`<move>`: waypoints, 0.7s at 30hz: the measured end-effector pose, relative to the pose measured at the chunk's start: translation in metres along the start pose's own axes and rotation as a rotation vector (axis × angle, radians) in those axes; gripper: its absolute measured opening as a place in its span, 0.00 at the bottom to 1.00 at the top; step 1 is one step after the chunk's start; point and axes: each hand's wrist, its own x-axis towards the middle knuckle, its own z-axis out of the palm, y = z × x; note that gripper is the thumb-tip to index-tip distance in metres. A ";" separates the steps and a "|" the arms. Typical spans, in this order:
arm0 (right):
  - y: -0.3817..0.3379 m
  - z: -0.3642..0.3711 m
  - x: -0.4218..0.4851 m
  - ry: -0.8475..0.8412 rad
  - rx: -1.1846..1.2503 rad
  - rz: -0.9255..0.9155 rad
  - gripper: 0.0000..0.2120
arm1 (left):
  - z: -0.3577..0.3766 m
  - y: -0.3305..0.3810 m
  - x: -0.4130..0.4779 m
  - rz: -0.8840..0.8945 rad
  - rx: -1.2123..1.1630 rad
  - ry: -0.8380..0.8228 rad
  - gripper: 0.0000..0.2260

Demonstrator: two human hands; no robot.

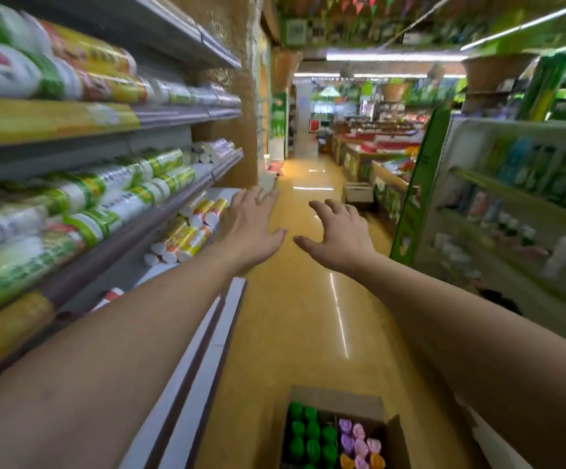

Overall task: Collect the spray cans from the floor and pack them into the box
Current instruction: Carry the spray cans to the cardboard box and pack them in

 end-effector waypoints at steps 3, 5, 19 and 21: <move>-0.017 -0.034 -0.012 0.013 -0.015 -0.100 0.39 | -0.035 0.001 -0.028 -0.057 0.044 0.018 0.33; -0.025 -0.053 -0.021 0.004 -0.003 -0.144 0.40 | -0.061 0.001 -0.047 -0.062 0.091 0.059 0.33; -0.094 -0.128 -0.165 -0.157 0.231 -0.686 0.42 | -0.205 0.081 -0.310 -0.495 0.542 0.027 0.33; -0.118 -0.133 -0.199 -0.181 0.295 -0.751 0.43 | -0.229 0.097 -0.362 -0.573 0.604 0.019 0.33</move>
